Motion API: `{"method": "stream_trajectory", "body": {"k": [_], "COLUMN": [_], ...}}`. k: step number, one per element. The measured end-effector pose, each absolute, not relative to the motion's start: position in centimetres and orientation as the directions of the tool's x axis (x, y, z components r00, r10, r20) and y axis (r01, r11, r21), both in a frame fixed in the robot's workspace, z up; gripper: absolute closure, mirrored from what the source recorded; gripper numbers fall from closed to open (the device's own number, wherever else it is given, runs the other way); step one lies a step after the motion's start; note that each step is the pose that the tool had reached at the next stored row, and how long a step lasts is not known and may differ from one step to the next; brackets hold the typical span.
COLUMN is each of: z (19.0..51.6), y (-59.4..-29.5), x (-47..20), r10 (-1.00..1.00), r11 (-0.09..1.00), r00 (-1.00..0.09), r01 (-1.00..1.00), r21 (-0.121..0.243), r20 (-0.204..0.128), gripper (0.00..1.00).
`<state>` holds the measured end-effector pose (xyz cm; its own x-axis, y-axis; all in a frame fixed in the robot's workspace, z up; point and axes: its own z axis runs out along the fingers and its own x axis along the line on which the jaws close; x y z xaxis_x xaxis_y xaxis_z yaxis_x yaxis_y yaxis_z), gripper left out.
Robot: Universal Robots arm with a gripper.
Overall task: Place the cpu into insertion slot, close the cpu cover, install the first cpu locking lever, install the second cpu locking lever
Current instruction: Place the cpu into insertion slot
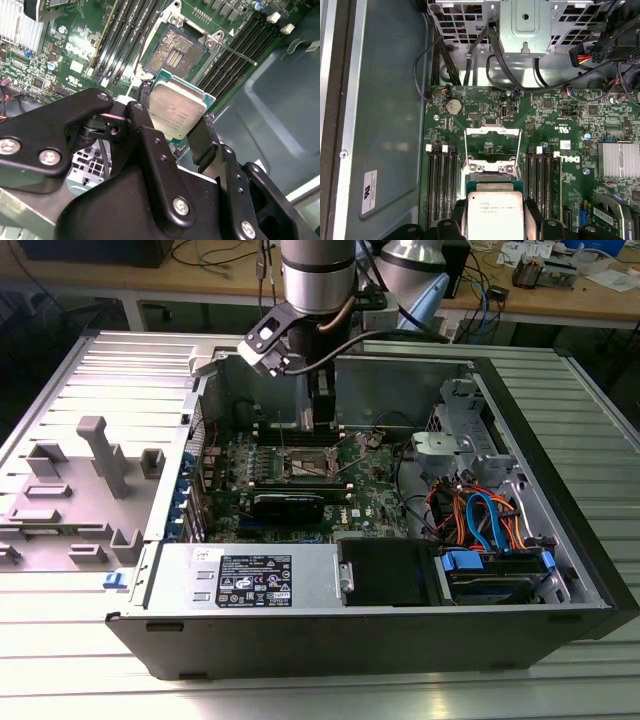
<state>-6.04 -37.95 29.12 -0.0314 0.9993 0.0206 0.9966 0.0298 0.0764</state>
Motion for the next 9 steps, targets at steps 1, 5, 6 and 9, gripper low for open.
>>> {"method": "stream_trajectory", "body": {"k": [1,5,6,9], "z": [28.9,28.3,28.2,27.5], "y": [-37.9,-37.9,-37.9,-37.9], "x": [-6.1,-6.4,-6.4,-6.7], "r10": [0.999,0.999,0.999,0.999], "r11": [0.030,0.030,0.030,0.030], "r00": [-0.031,-0.031,-0.031,-0.032], "r01": [0.997,0.996,0.996,0.995], "r21": [0.077,0.080,0.082,0.091], "r20": [0.021,0.021,0.021,0.020], "gripper": [0.45,0.45,0.45,0.45]}}
